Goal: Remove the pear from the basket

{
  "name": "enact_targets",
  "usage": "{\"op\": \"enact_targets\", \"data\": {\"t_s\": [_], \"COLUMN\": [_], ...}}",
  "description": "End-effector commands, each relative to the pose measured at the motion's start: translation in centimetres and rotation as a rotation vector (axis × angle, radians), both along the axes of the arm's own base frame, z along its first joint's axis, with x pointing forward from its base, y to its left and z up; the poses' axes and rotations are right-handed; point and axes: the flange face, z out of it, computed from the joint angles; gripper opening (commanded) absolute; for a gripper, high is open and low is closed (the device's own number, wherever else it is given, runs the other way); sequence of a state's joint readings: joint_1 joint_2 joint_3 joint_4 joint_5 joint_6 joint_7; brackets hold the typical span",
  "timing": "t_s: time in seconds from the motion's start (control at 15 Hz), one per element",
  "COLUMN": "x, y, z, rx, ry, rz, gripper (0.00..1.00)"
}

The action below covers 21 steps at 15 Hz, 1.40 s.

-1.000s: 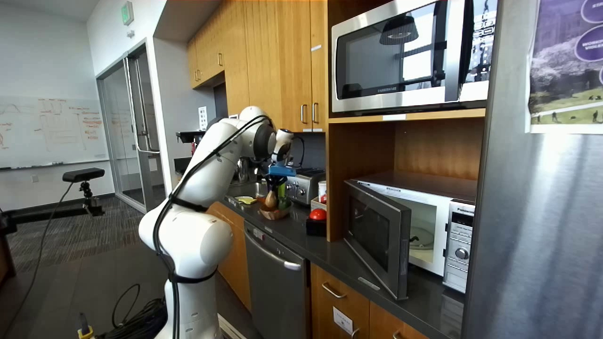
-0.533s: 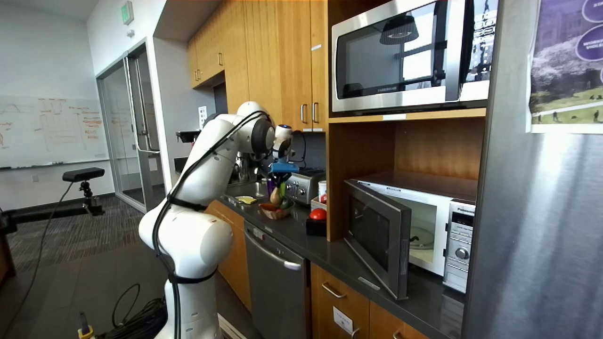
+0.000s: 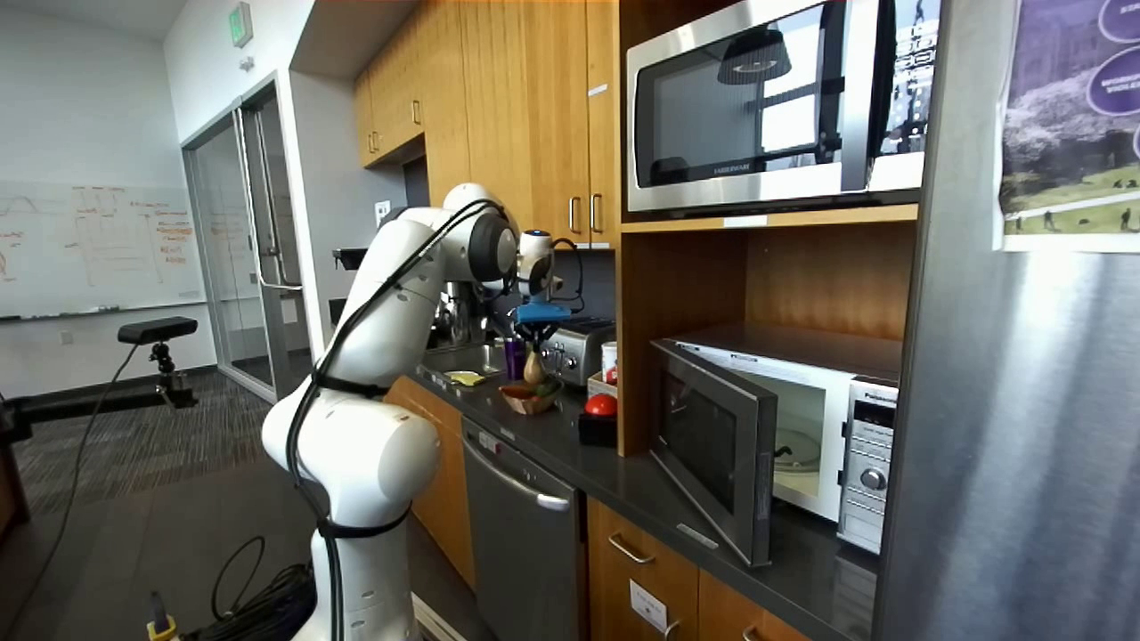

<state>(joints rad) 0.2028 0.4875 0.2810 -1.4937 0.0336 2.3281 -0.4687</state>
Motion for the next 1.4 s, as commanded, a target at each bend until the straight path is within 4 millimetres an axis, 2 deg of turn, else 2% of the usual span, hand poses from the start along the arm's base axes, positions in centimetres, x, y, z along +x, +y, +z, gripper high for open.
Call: {"op": "enact_targets", "data": {"t_s": [0.0, 0.6, 1.33], "x": [-1.1, -0.4, 1.8], "y": [-1.6, -5.8, -11.2], "z": [1.3, 1.4, -2.2], "rx": [-0.035, -0.082, -0.127], "ry": [-0.03, -0.041, 0.024], "rz": [-0.049, -0.144, -0.262], "gripper": [0.01, 0.01, 0.01]}}
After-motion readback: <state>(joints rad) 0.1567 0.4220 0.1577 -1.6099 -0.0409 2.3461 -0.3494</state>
